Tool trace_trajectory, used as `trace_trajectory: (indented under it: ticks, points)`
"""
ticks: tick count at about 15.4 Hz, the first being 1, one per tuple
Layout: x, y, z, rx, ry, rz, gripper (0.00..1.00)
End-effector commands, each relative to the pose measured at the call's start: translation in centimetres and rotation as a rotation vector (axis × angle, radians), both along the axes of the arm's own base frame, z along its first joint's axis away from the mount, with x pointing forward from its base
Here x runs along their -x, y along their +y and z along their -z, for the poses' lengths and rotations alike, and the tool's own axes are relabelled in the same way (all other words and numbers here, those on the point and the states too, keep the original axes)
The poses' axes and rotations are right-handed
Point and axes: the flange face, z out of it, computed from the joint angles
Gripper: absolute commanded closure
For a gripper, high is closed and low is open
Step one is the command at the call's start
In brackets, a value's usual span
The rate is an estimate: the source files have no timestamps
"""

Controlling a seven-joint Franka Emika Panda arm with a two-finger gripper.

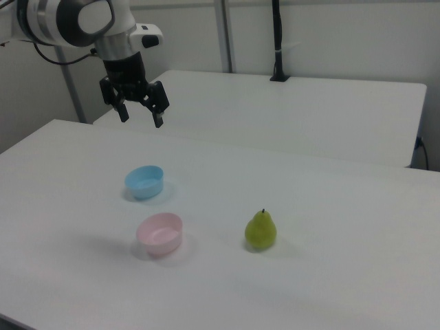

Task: Place the pear in the bowl
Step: 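Move the open gripper over the green pear and lower it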

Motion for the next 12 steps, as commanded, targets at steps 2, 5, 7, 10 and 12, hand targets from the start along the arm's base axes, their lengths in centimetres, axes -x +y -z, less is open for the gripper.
trace_trajectory:
  ticks: [2, 5, 7, 10, 12]
  points:
    - [0.79, -0.06, -0.28, -0.016, -0.012, -0.016, 0.00]
    - [0.78, 0.03, -0.29, -0.016, -0.014, -0.017, 0.00]
    - [0.79, 0.11, -0.28, -0.016, -0.012, -0.019, 0.00]
    - [0.78, -0.23, -0.37, -0.016, -0.015, -0.011, 0.00]
    - [0.90, -0.70, -0.38, -0.011, -0.010, -0.030, 0.00]
